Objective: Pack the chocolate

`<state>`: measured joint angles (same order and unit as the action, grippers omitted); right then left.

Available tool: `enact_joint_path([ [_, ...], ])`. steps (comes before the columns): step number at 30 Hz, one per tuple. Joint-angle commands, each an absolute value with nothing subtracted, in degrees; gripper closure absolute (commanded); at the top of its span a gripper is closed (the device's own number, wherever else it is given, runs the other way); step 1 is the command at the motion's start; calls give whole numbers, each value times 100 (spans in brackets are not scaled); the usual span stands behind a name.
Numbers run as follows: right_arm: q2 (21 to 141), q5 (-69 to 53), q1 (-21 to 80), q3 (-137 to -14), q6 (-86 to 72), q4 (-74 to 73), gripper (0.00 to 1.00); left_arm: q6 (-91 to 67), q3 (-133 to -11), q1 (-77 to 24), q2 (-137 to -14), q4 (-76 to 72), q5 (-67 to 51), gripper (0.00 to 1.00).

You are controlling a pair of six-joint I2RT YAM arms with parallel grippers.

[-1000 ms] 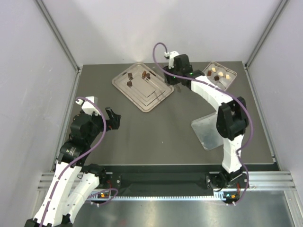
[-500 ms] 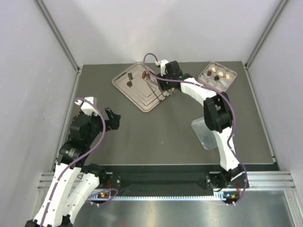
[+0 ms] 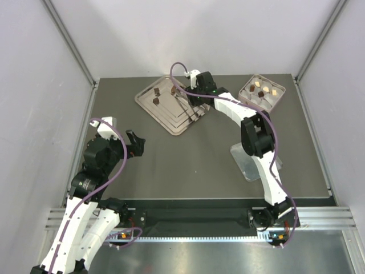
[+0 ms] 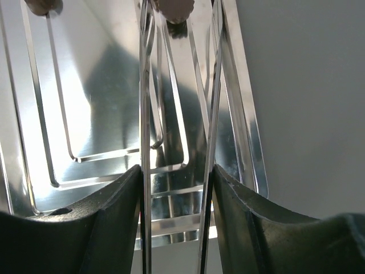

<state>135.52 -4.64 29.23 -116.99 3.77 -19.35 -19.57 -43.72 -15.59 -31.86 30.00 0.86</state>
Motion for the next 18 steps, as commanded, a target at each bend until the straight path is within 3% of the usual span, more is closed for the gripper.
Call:
enact_joint_path([
  [1,13605,-536,3050,-12094,448,-1828,51,-1925,-4395,-1521,-3129,2654,26,1],
  [18,13878,-475,3111,-12313,466,-1925,57,-1925,-4395,-1503,-3111,2646,-149,1],
])
